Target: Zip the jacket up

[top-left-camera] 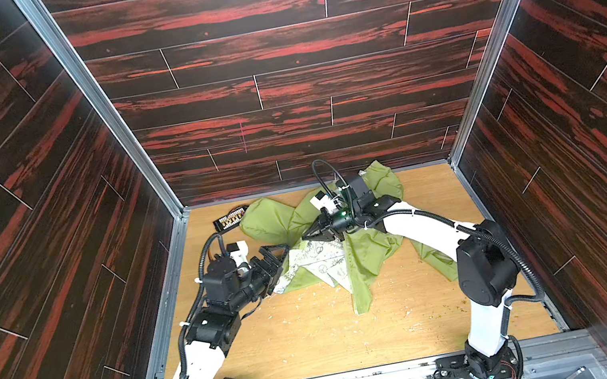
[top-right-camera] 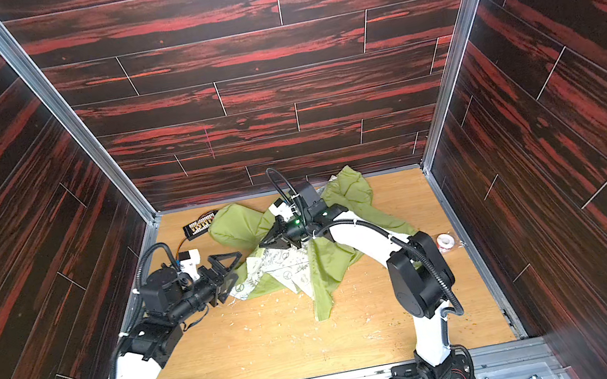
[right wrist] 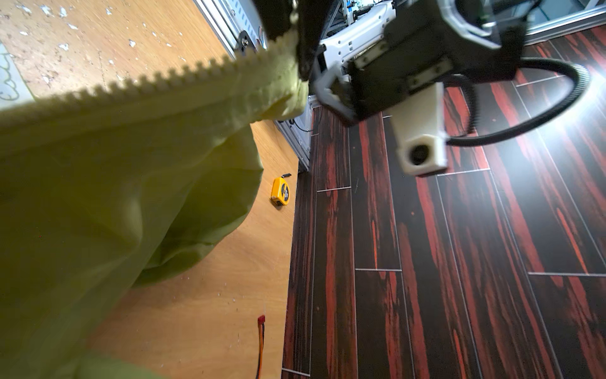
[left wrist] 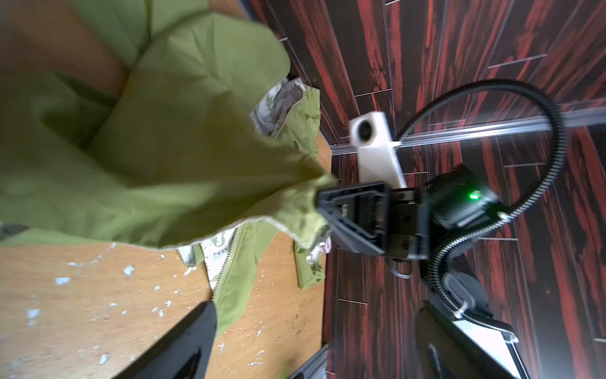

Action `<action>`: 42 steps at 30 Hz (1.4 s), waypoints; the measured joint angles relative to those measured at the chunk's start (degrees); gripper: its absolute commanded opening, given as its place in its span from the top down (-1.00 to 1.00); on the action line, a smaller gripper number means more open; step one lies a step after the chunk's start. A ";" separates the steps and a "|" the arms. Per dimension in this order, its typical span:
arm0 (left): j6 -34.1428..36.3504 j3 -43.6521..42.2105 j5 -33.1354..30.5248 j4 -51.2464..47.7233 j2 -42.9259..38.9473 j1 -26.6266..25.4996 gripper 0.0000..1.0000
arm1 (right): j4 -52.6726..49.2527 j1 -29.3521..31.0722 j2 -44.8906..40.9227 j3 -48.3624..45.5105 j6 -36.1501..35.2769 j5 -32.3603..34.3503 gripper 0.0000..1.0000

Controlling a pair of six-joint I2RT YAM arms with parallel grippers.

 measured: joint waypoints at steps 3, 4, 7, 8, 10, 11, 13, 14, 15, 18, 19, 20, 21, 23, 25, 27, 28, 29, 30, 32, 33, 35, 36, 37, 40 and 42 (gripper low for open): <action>-2.84 -1.18 -0.39 2.80 1.25 -1.75 -0.97 | -0.74 -0.17 0.42 1.25 1.25 -0.04 1.00; -3.72 -1.18 -0.57 4.63 1.57 -2.29 -0.97 | -0.87 -0.28 0.55 1.46 1.84 -0.13 1.00; -6.01 -1.20 -0.76 10.40 3.08 -3.69 -0.97 | -0.87 -0.35 1.01 1.68 3.41 -0.28 1.00; -6.64 -1.36 -0.87 12.17 3.82 -4.02 -0.97 | -0.90 -0.37 1.05 1.68 3.85 -0.28 1.00; -7.82 -2.08 -1.38 15.54 5.27 -4.57 -0.97 | -0.87 -0.39 1.05 1.68 4.68 -0.33 1.00; -8.48 -2.51 -1.68 16.85 6.01 -4.72 -0.97 | -0.87 -0.39 1.05 1.77 4.96 -0.35 1.00; -9.55 -3.15 -2.32 18.75 7.45 -4.87 -0.97 | -0.85 -0.39 1.05 1.77 5.64 -0.35 1.00; -10.10 -3.30 -2.67 19.82 8.31 -4.92 -0.97 | -0.81 -0.39 1.05 1.77 5.92 -0.39 1.00; -10.60 -3.43 -2.93 21.03 9.18 -4.96 -0.97 | -0.81 -0.39 1.05 1.77 6.14 -0.42 1.00; -11.87 -3.65 -3.74 24.72 11.61 -4.96 -0.94 | -0.68 -0.39 1.05 1.73 6.95 -0.52 1.00; -12.17 -3.67 -3.98 25.88 12.44 -4.96 -0.91 | -0.33 -0.39 1.05 1.55 7.26 -0.57 1.00; -12.52 -3.69 -4.20 27.15 13.31 -4.96 -0.87 | 0.22 -0.39 1.05 1.29 7.54 -0.61 1.00; -12.76 -3.69 -4.44 28.48 14.19 -4.96 -0.81 | 0.87 -0.39 1.05 0.83 8.04 -0.74 1.00; -13.20 -3.69 -4.76 31.34 15.93 -4.96 -0.71 | 2.19 -0.39 1.03 -0.52 9.03 -1.03 1.00; -13.44 -3.69 -4.85 33.86 17.77 -4.96 -0.60 | 3.15 -0.39 1.01 -2.03 9.86 -1.20 1.00; -13.79 -3.69 -4.74 36.13 19.65 -4.96 -0.48 | 3.69 -0.39 0.94 -3.56 10.60 -1.22 1.00; -13.77 -3.67 -4.61 37.03 20.41 -4.96 -0.45 | 3.85 -0.42 0.92 -4.11 10.88 -1.22 1.00; -13.79 -3.65 -4.50 37.70 21.18 -4.96 -0.41 | 3.91 -0.42 0.92 -4.44 11.06 -1.20 1.00; -13.86 -3.65 -4.33 38.25 21.79 -4.96 -0.37 | 4.15 -0.42 0.92 -4.74 11.28 -1.18 1.00; -13.81 -3.65 -3.96 39.12 22.34 -4.96 -0.33 | 4.57 -0.42 0.85 -5.14 11.58 -1.18 1.00; -13.84 -3.65 -3.74 39.56 22.40 -4.96 -0.32 | 4.81 -0.46 0.74 -5.40 11.89 -1.14 1.00; -13.88 -3.65 -3.28 40.26 22.43 -4.96 -0.28 | 5.35 -0.61 0.22 -6.08 12.24 -1.14 1.00; -13.86 -3.65 -2.91 40.44 22.49 -4.96 -0.24 | 5.73 -0.68 -0.17 -6.45 12.48 -1.16 1.00; -13.77 -3.65 -2.60 40.70 22.67 -4.96 -0.20 | 6.16 -0.72 -0.52 -6.80 12.70 -1.16 1.00; -13.68 -3.63 -1.51 41.42 23.67 -4.96 -0.12 | 8.15 -1.05 -1.75 -8.44 13.88 -1.22 1.00; -13.66 -3.63 -0.94 41.59 24.28 -4.96 -0.07 | 9.55 -1.29 -2.54 -9.70 14.91 -1.33 1.00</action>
